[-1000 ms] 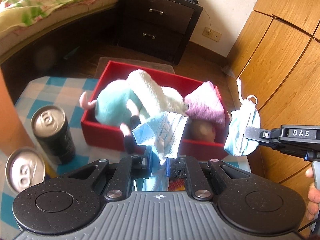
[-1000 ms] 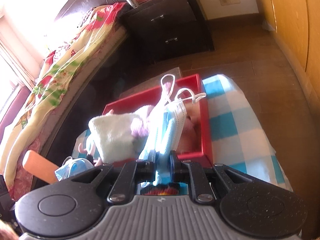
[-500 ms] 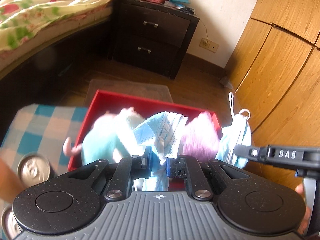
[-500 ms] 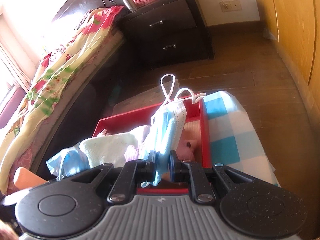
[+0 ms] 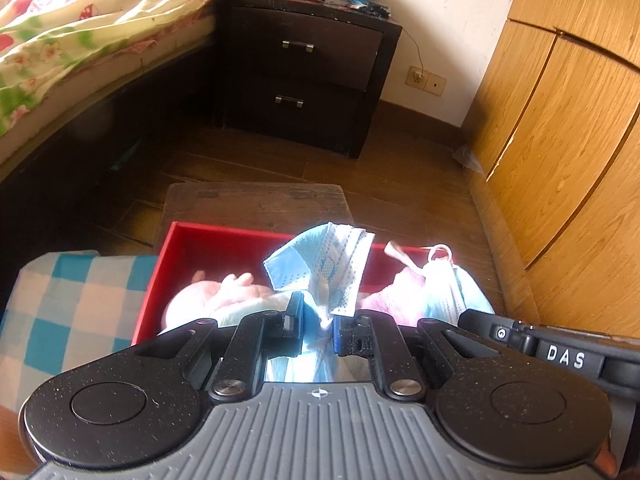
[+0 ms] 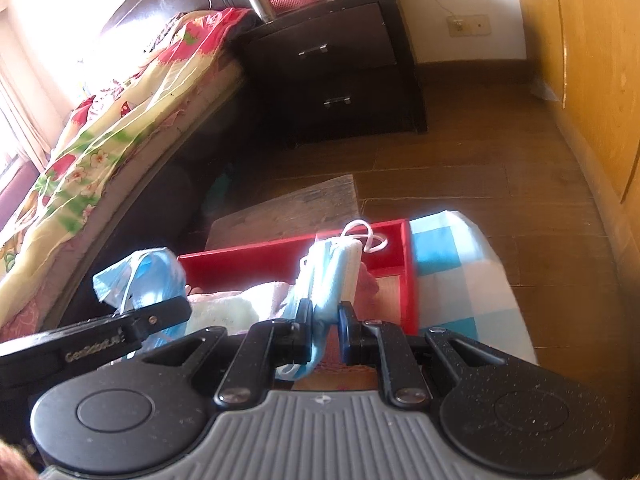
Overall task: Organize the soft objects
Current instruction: 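Open the left tool to drop its mask into the box while the right tool releases its mask, then move the left tool to the pink knit cloth and grasp it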
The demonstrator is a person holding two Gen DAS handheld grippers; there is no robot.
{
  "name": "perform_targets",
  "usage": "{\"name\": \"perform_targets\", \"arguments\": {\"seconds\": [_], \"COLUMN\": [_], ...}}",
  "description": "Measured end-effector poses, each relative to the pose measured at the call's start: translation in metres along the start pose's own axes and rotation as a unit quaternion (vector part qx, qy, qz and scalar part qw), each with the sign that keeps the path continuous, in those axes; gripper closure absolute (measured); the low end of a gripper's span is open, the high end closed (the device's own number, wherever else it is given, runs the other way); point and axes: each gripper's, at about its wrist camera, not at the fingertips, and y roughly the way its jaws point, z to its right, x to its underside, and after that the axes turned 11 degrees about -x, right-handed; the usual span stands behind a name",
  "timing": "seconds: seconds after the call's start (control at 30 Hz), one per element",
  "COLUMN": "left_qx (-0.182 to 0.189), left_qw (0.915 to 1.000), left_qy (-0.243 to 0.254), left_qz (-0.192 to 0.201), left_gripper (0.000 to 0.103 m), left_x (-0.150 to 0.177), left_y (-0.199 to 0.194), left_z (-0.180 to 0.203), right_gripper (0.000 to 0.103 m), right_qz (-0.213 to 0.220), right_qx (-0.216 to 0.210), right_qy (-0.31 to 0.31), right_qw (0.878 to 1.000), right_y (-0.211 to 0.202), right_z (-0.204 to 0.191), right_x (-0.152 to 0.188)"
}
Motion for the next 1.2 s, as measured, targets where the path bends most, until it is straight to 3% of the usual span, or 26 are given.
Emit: {"name": "perform_targets", "arguments": {"seconds": [0.1,0.23,0.3,0.37,0.43,0.83,1.2], "left_qx": [-0.003,-0.014,-0.020,-0.026,-0.029,-0.003,0.020], "left_qw": [1.0000,0.9999,0.9997,0.9997,0.9995,0.9993,0.9978], "left_qy": [0.000,0.007,0.009,0.006,0.000,-0.036,-0.063], "left_qz": [-0.005,-0.006,-0.004,0.002,0.009,0.012,-0.006], "left_gripper": [0.091,0.080,0.068,0.050,0.044,0.041,0.041], "left_x": [-0.005,-0.009,-0.010,-0.010,-0.010,0.019,0.070], "left_y": [0.009,0.014,0.013,0.009,0.004,-0.057,-0.085], "left_z": [0.002,0.005,0.005,0.004,0.001,-0.035,-0.064], "right_gripper": [0.103,0.103,0.097,0.089,0.080,0.077,0.072], "right_qz": [-0.001,-0.004,-0.003,-0.002,0.001,0.009,-0.006], "right_qx": [0.004,0.001,0.003,0.005,0.009,0.021,0.004], "right_qy": [-0.002,0.005,0.012,0.015,0.014,0.019,0.007], "right_qw": [1.000,1.000,1.000,1.000,1.000,1.000,1.000], "right_y": [0.008,0.013,0.013,0.012,0.010,-0.017,-0.047], "right_z": [0.002,0.007,0.008,0.009,0.008,0.000,-0.023], "right_x": [0.000,-0.001,-0.001,-0.002,-0.001,0.009,0.054]}}
